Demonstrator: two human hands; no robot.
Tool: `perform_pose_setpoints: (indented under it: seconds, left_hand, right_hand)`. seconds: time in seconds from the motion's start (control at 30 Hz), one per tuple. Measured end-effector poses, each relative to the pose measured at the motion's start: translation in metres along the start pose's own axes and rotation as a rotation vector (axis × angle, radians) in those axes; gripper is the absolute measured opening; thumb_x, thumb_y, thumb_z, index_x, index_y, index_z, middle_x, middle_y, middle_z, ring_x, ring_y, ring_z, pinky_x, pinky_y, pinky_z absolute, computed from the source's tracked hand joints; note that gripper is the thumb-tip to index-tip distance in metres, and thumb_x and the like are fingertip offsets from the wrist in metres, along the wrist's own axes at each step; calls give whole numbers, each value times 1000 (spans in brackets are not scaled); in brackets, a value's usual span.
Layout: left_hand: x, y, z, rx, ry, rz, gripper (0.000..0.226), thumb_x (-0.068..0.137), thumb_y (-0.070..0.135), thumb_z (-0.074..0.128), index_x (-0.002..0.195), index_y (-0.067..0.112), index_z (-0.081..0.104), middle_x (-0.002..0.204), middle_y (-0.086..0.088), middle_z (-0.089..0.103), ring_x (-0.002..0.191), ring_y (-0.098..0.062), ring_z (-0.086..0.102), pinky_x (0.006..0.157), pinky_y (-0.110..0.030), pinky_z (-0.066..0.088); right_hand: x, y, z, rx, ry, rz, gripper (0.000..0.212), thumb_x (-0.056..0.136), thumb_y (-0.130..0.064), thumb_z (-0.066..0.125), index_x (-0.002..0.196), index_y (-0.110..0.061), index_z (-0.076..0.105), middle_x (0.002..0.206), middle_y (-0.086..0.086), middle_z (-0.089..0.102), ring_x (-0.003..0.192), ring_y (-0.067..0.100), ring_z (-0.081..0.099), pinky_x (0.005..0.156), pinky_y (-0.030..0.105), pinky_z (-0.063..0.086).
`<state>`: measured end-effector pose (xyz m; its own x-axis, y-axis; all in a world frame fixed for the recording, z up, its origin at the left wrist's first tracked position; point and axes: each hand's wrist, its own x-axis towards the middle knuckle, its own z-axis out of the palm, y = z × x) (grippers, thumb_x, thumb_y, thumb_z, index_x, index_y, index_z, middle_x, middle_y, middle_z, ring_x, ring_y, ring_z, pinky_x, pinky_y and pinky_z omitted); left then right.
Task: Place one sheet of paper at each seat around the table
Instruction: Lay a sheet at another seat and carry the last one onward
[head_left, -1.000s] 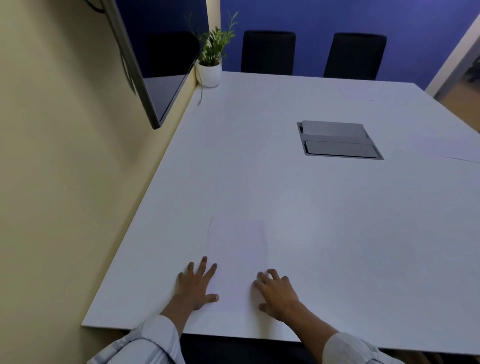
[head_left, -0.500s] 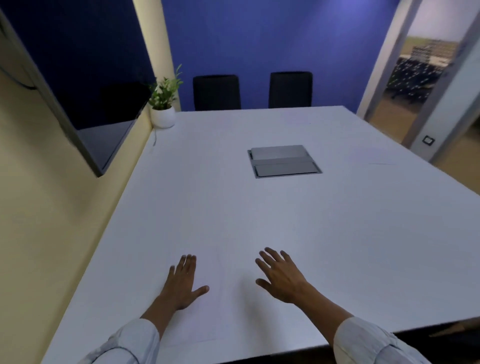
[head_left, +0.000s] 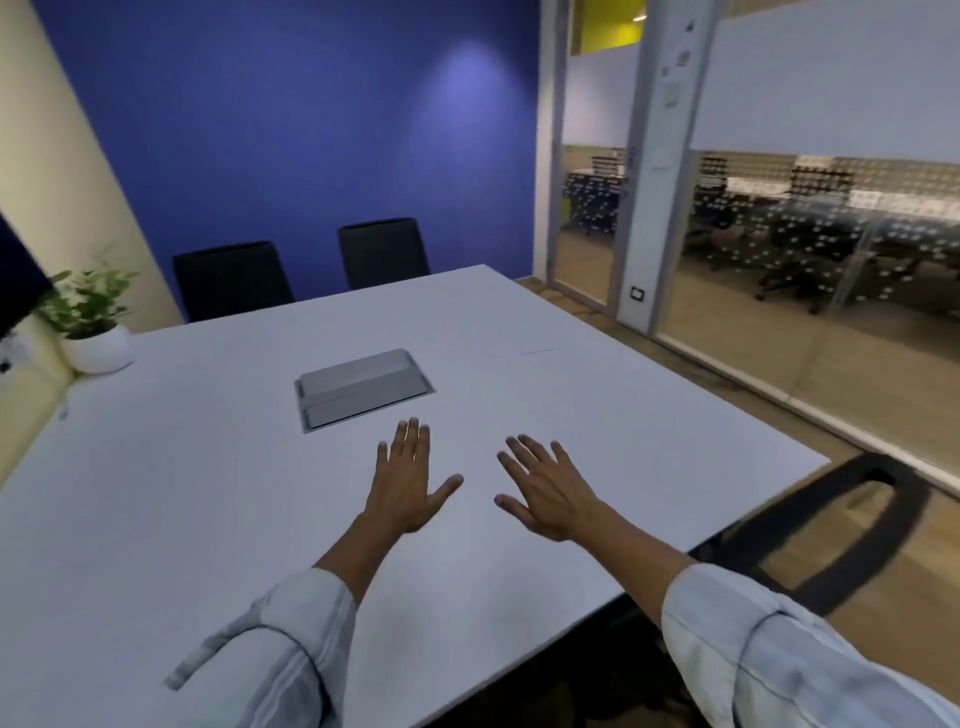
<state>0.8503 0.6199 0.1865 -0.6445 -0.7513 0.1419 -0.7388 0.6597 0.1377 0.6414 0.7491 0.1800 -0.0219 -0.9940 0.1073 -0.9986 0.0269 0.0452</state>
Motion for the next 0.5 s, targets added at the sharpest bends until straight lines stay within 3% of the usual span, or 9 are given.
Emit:
perform_pose_setpoints:
  seconds: [0.13,0.37,0.5]
  left_hand:
    - [68,119,2,-39,90,95,95,92,70,30,156,6,1,165,-15,-5,153,-30,-7,123,-52,2]
    - [158,289,6,-67,195,241,85,92,66,36,152,7,24,160,-17,26,149,-36,20,119,-53,21]
    - [203,360,28,-67,198,284,84,90,69,33,150,10,29,159,-16,29,148,-36,23,118,-54,23]
  right_hand:
    - [-46,110,-28,-34,17,109,75,99,-63,19,158,-16,15,168,8,9,155,25,7,121,55,14]
    - [-115,262,-62,-41,61,342,75,100,-62,20,159,-16,12,168,8,6,154,27,8,121,56,18]
    - [-141,328,-58,-8,91,428,76,99,-64,21,158,-16,17,167,9,10,153,29,12,119,56,20]
